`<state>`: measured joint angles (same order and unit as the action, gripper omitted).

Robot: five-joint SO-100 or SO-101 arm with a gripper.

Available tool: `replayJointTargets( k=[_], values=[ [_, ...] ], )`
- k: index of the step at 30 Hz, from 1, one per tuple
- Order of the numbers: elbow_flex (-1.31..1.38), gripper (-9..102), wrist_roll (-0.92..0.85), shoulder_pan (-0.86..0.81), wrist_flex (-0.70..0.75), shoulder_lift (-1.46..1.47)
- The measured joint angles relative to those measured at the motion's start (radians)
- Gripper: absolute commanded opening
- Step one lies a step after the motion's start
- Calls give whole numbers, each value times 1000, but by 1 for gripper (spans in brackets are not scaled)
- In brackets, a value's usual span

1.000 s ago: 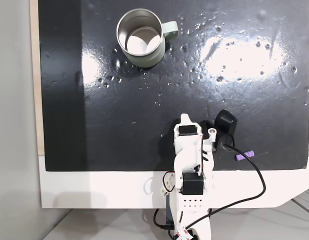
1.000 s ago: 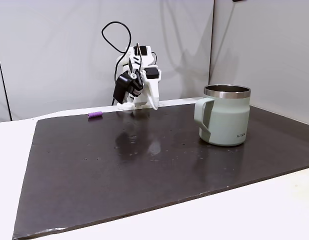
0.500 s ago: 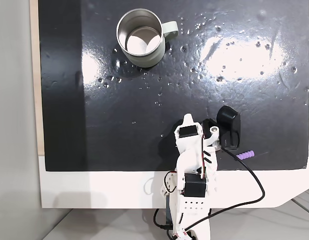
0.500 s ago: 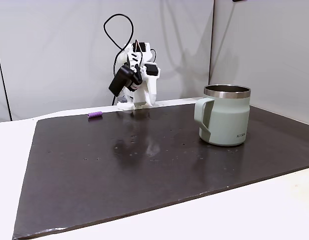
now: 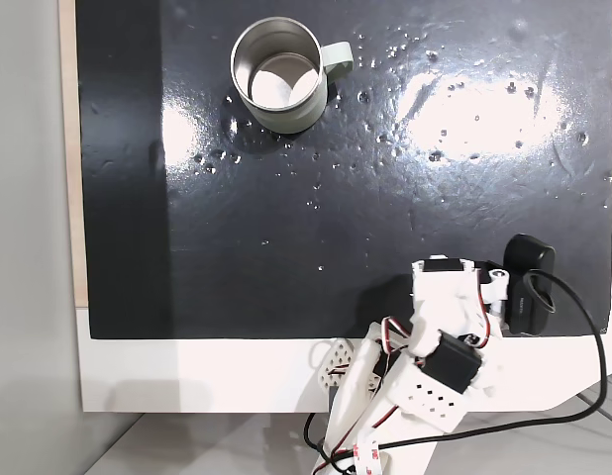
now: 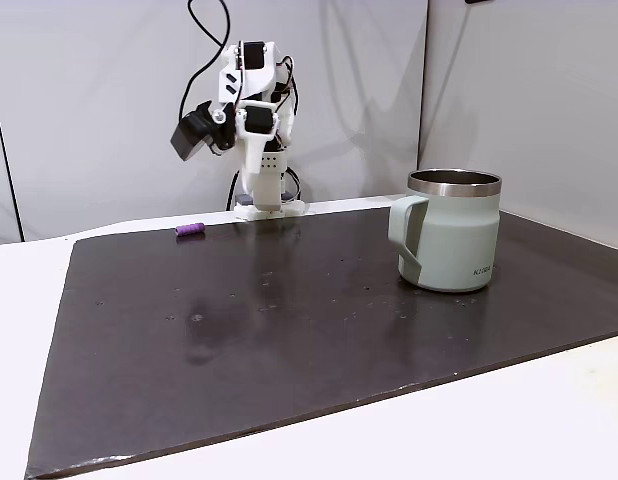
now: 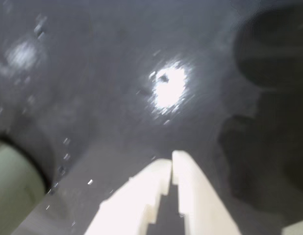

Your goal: Grasp a pengrip and put it in the cup.

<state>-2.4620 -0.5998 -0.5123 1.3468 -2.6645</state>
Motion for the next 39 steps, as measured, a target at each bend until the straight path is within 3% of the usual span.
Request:
replayJointTargets(
  k=[6, 13, 20, 33, 39],
  values=[
    [66, 0, -186, -233, -123, 278],
    [201, 6, -319, -331, -152, 508],
    [261, 19, -472, -407, -92, 535],
    [201, 23, -703, -554, -100, 581],
    [103, 23, -772, -594, -190, 581]
  ],
)
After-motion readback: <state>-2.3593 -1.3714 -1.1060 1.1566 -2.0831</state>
